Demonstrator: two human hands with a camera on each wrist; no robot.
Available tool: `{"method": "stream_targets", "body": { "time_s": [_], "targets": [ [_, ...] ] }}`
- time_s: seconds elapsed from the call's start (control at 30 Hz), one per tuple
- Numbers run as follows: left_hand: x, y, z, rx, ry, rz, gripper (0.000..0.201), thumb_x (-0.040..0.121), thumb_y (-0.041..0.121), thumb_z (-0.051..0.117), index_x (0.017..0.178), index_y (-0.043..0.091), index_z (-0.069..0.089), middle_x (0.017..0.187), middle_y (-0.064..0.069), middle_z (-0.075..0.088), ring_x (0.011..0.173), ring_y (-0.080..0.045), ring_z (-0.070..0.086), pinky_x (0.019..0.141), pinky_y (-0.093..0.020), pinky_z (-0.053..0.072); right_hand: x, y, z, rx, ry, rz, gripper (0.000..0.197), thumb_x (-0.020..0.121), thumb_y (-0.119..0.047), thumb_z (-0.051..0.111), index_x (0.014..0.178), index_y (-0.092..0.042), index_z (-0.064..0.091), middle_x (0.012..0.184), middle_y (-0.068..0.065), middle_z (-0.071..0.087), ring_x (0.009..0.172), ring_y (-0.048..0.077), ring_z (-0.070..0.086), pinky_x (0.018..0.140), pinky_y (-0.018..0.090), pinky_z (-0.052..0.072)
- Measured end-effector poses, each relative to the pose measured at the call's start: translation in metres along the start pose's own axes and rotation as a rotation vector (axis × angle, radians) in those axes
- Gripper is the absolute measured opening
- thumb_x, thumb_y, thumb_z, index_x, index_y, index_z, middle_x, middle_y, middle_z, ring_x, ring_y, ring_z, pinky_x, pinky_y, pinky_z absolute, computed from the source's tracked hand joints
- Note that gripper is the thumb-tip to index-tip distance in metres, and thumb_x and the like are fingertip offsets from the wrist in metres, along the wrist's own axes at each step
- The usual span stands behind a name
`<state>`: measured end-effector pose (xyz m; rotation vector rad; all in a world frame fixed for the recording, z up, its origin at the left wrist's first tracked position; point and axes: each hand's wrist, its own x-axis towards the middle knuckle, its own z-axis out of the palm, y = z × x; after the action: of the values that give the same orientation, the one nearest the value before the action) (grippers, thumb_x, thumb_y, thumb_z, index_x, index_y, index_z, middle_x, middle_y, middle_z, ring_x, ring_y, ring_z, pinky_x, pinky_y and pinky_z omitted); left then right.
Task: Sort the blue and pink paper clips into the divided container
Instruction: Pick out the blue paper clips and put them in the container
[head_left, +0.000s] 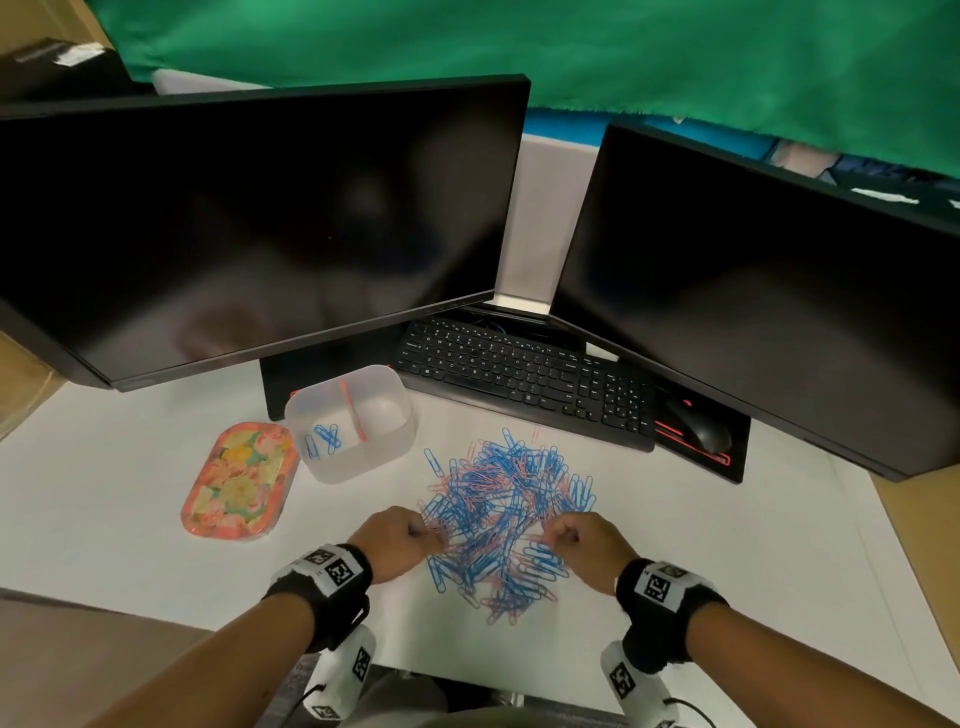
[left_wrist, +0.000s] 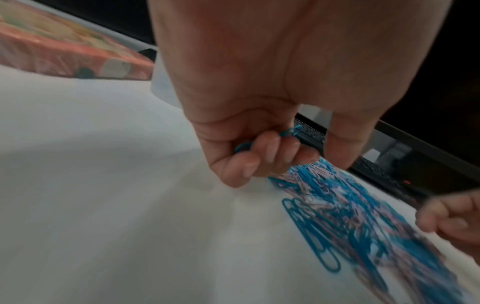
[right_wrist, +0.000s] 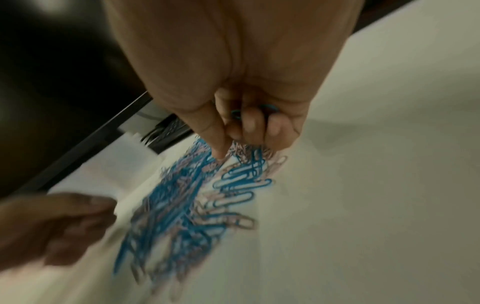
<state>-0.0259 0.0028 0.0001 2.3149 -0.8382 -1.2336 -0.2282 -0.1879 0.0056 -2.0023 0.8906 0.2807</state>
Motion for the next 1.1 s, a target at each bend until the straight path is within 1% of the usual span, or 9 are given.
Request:
{"method": "stream_targets", "body": {
  "time_s": [0.1,0.2,0.3,0.57,0.73,0.87,0.93,1.0,1.1],
  "targets": [
    [-0.003,0.003,0.008,0.226,-0.023,0.020,0.035,0.073,0.050,0.071,0.064,0.023,0.051,0.068,0.006,0.057,0.064,-0.011,0.052,0.057,-0.023,0.039,-0.004,-0.001,0.007,-0.139,0.044,-0.093,0.029,0.083,-0.004,0.058,0.077,-0.032,0.054,0.066,-0.010,0.046,0.056,0.004,0.043,0.057,0.015,0.040],
    [-0.004,0.008,0.016,0.391,0.014,0.014,0.029,0.072,0.043,0.071,0.070,0.025,0.049,0.081,0.004,0.059,0.075,-0.017,0.056,0.062,-0.024,0.041,-0.005,-0.001,0.012,-0.278,0.050,-0.167,0.022,0.084,-0.006,0.055,0.088,-0.028,0.053,0.080,-0.011,0.048,0.069,0.005,0.047,0.066,0.021,0.042],
    [0.000,0.009,0.018,0.399,0.053,0.004,0.018,0.077,0.031,0.063,0.068,0.025,0.049,0.084,0.001,0.061,0.081,-0.021,0.061,0.067,-0.026,0.045,-0.004,0.001,0.014,-0.368,0.068,-0.196,0.020,0.087,-0.007,0.049,0.100,-0.022,0.054,0.099,-0.004,0.056,0.088,0.013,0.055,0.078,0.025,0.047],
    [0.001,0.003,0.010,0.346,0.039,0.042,0.005,0.078,0.025,0.056,0.073,0.026,0.055,0.093,0.000,0.066,0.087,-0.021,0.062,0.075,-0.028,0.051,0.001,0.000,0.010,-0.368,0.080,-0.171,0.023,0.087,0.000,0.041,0.093,-0.016,0.056,0.084,0.000,0.054,0.076,0.019,0.053,0.071,0.030,0.048],
    [-0.001,-0.002,0.004,0.178,0.081,0.083,0.016,0.074,0.022,0.063,0.062,0.026,0.053,0.082,0.004,0.067,0.081,-0.017,0.063,0.071,-0.022,0.049,0.002,0.004,0.004,-0.234,0.128,-0.164,0.024,0.090,-0.003,0.045,0.097,-0.014,0.065,0.096,0.002,0.065,0.084,0.013,0.059,0.075,0.015,0.047],
    [-0.003,-0.003,-0.002,0.061,0.085,0.140,0.010,0.076,0.018,0.070,0.083,0.025,0.067,0.081,0.009,0.063,0.072,-0.007,0.056,0.063,-0.010,0.041,0.002,0.003,-0.002,-0.186,0.096,-0.155,0.024,0.093,-0.006,0.046,0.105,-0.010,0.067,0.107,0.002,0.064,0.092,0.008,0.056,0.080,0.007,0.039],
    [-0.001,-0.004,-0.004,0.034,0.076,0.145,0.016,0.079,0.020,0.068,0.094,0.024,0.071,0.088,0.010,0.064,0.078,-0.009,0.057,0.070,-0.014,0.041,0.003,0.001,-0.004,-0.126,0.074,-0.110,0.021,0.092,-0.006,0.048,0.099,-0.010,0.068,0.104,0.001,0.065,0.090,0.007,0.057,0.074,0.003,0.038],
    [-0.001,-0.005,-0.007,-0.008,0.056,0.151,0.010,0.082,0.023,0.067,0.090,0.026,0.072,0.085,0.012,0.065,0.080,-0.010,0.058,0.074,-0.016,0.042,0.004,-0.003,-0.006,-0.071,0.059,-0.070,0.016,0.092,-0.009,0.052,0.085,-0.012,0.066,0.089,-0.001,0.064,0.076,0.004,0.055,0.064,0.004,0.039],
    [-0.003,-0.001,-0.013,-0.115,0.028,0.151,0.009,0.085,0.027,0.064,0.076,0.027,0.066,0.085,0.007,0.069,0.083,-0.012,0.064,0.080,-0.024,0.049,0.008,-0.013,-0.009,0.064,0.024,0.008,0.025,0.092,-0.013,0.049,0.067,-0.010,0.050,0.065,0.003,0.048,0.057,0.013,0.041,0.054,0.019,0.036]
  ]
}}
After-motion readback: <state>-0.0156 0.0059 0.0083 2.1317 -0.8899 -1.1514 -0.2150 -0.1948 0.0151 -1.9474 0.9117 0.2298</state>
